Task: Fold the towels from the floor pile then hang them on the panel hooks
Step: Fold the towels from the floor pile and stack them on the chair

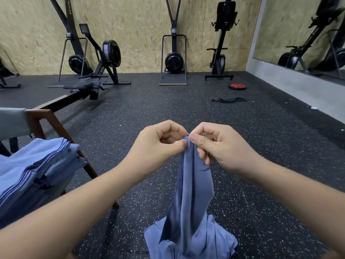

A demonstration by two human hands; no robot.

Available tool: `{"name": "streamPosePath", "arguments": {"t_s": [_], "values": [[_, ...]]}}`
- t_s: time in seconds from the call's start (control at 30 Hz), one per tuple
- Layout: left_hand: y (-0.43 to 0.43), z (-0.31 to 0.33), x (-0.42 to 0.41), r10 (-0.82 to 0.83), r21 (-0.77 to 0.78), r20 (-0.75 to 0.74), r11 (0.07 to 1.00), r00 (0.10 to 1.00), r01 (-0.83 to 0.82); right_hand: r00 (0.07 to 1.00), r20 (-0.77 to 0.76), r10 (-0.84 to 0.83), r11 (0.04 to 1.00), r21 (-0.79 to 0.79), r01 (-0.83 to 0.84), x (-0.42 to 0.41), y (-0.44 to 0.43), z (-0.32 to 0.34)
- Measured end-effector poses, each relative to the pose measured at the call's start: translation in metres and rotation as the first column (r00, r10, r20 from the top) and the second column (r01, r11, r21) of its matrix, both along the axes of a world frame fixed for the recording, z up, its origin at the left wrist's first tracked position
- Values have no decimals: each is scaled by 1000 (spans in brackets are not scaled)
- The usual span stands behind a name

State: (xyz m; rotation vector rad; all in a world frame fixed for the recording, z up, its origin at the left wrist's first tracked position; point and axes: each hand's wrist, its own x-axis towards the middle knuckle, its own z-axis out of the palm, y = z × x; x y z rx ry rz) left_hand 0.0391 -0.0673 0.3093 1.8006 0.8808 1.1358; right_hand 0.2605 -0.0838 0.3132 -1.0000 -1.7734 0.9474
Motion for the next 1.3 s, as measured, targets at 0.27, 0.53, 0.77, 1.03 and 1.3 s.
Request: {"name": "streamPosePath", "arguments": {"t_s": [0.27,0.53,0.77,1.03,1.3], "values": [[5,6,-8,18,49,-143,999,990,-11,990,140,-19,999,42,13,7,-2,2],[14,14,-29,171,47,-205,985,964,-165,738,645,-198,975,208,80,38,3,11],[17,14,-35,358,166,-335,933,871,-319,720,560,-410,887,427,174,46,8,13],[18,12,-34,229,77,-178,973,957,-218,891,347,-293,934,301,191,38,3,14],[6,0,-6,52,46,-200,998,979,-43,842,523,-136,974,225,18,10,-2,-5]]}}
